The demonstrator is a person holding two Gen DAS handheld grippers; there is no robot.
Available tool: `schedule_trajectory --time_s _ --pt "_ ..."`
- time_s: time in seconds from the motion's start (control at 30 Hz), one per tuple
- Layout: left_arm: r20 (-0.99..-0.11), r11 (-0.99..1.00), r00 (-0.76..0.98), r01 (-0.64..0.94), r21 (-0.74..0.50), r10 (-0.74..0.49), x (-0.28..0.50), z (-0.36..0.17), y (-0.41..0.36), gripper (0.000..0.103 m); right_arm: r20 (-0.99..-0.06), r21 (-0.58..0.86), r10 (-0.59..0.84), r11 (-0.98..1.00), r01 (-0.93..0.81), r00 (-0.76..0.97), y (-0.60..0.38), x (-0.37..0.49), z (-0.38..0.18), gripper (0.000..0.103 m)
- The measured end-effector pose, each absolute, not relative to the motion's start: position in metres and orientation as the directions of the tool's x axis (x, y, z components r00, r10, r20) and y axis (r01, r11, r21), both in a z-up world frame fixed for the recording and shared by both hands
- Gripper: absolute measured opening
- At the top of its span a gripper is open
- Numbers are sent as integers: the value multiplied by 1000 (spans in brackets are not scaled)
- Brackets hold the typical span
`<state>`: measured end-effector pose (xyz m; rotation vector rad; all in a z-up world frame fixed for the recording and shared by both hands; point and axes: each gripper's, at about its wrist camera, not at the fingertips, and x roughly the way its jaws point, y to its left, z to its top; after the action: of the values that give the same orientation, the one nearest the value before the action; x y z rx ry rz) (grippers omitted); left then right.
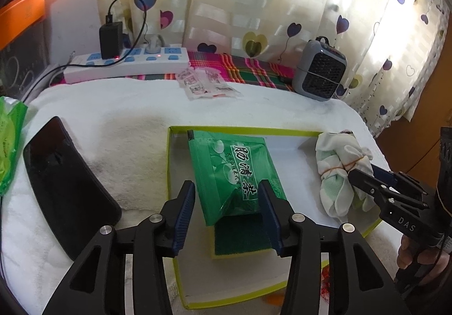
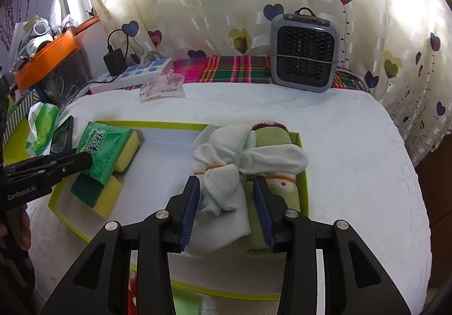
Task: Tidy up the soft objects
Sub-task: 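Release the green packet on the scouring sponge while the right releases the bundle on the socks, then withdraw both open grippers from the box toward the remaining items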
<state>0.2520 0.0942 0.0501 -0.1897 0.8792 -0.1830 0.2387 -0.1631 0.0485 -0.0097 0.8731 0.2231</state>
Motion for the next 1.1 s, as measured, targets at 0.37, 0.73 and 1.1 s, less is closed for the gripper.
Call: schedule_trajectory --time_s 0.37,0.73,1.1 --pt "-738 970 636 80 -228 -225 244 57 92 50 -746 81 196 975 -205 637 -160 231 54 47" --pt "-725 971 653 74 -229 -221 229 65 94 53 -726 84 199 976 -202 658 -159 221 62 51" --pt "-723 973 657 78 -216 -213 203 68 90 53 -705 110 217 974 -198 676 -159 196 68 51"
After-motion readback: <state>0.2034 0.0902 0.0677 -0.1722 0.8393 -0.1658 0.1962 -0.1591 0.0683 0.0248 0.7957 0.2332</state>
